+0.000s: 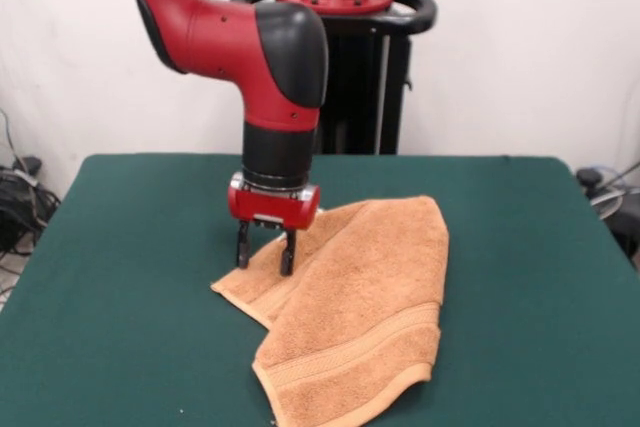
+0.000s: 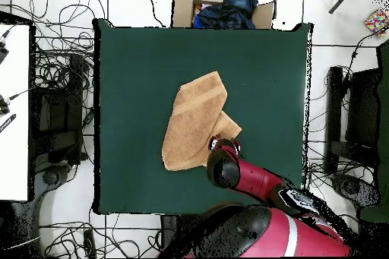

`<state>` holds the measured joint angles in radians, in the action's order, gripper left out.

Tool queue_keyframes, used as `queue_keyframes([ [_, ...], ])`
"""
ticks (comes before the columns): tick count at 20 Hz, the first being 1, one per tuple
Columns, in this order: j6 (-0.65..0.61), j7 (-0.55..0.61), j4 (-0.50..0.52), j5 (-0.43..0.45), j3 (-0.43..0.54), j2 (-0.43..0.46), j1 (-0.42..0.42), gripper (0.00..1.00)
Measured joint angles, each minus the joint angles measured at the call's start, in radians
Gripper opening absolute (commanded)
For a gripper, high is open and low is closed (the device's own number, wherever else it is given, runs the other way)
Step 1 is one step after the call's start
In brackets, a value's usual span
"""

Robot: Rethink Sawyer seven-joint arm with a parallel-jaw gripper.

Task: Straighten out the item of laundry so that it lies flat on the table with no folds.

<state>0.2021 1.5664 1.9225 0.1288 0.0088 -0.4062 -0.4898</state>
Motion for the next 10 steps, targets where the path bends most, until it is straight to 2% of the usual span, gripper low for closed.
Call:
queue_keyframes([
  [4,0.001,0.0,-0.004,0.014,0.0,0.001,0.0,1.0],
  [5,0.002,0.0,-0.007,0.014,-0.003,0.001,0.005,0.0],
  [10,0.001,0.0,-0.018,0.005,-0.022,0.004,0.033,0.0],
])
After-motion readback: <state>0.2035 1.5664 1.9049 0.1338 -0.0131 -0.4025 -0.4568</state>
